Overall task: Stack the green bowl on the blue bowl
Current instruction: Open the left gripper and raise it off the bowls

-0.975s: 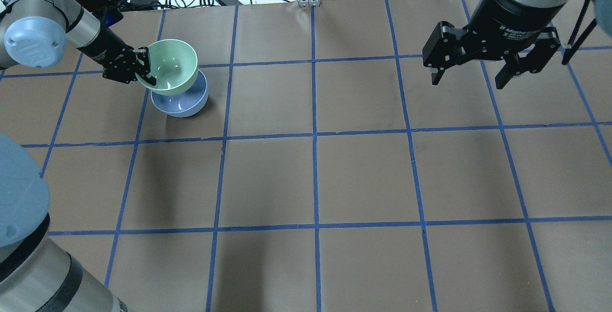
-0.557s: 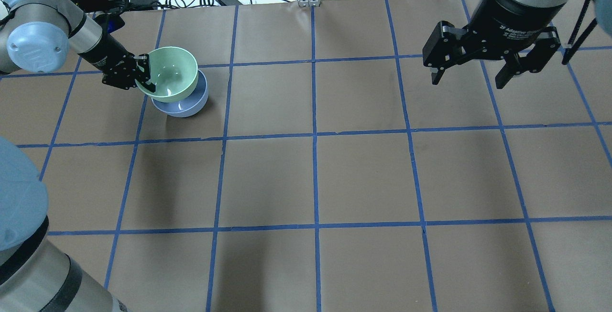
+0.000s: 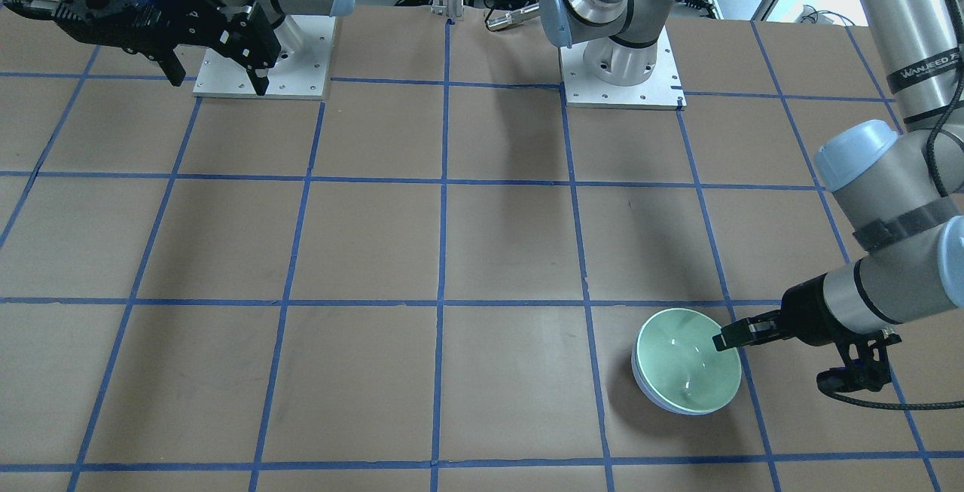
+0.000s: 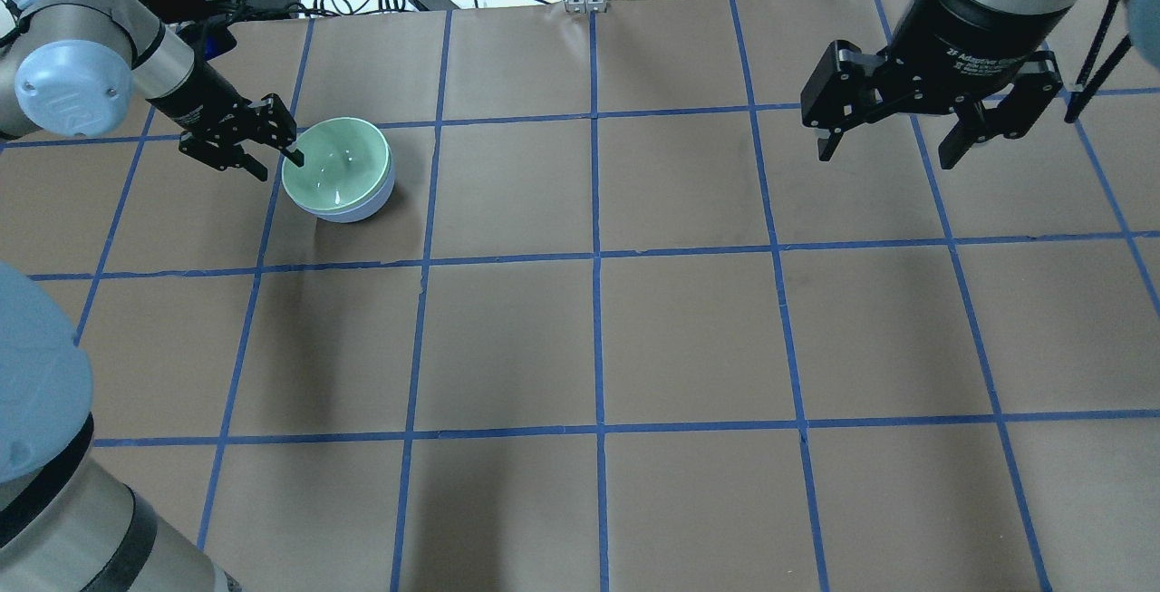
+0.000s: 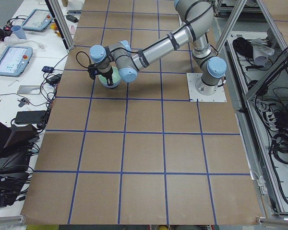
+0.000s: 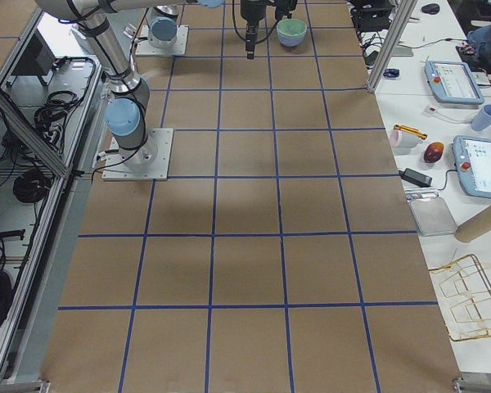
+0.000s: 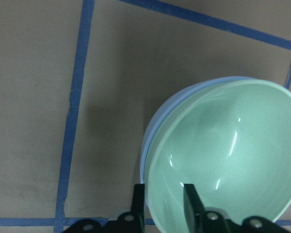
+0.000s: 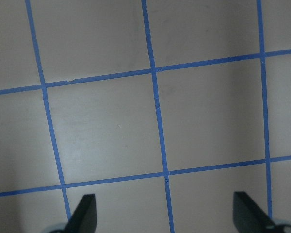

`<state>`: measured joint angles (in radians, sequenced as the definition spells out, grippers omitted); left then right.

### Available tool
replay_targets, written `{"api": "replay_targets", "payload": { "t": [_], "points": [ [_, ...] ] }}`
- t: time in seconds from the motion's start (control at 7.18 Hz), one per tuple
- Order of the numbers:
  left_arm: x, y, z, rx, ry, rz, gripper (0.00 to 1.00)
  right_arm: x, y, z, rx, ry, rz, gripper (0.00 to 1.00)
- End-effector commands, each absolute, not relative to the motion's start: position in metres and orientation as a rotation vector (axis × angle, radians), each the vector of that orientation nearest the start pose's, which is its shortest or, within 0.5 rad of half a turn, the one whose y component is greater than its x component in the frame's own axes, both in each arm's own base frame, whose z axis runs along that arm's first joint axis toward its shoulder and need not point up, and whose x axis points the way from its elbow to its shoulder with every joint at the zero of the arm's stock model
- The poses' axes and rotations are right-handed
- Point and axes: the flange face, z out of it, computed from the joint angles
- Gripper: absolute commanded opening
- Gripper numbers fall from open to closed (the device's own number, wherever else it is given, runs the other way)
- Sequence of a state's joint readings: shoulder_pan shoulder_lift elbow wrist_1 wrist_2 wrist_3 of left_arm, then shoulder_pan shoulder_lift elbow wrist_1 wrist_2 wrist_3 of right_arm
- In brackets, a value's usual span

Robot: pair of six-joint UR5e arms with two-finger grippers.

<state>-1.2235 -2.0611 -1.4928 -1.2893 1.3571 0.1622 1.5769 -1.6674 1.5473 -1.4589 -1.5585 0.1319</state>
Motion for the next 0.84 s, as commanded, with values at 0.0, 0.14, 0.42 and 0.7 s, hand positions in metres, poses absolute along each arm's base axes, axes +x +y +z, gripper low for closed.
{"api": "replay_targets", "payload": {
  "t": [0.0,0.14,0.42,0.7],
  "points": [
    [0.049,-0.661,0.286,-0.341,3.351,0.102,1.00,0.137,-0.448,0.534,0.197,3.123,-0.013,1.00],
    [0.033,-0.660,0.299,-0.335,3.330,0.089,1.00,0.137,-0.448,0.534,0.197,3.122,-0.015,1.00],
    [-0.020,-0.654,0.354,-0.169,3.244,0.056,1.00,0.137,-0.448,0.534,0.197,3.123,-0.013,1.00],
    [-0.088,-0.630,0.408,-0.169,3.231,0.013,1.00,0.137,-0.448,0.534,0.197,3.122,-0.015,1.00]
  ]
}}
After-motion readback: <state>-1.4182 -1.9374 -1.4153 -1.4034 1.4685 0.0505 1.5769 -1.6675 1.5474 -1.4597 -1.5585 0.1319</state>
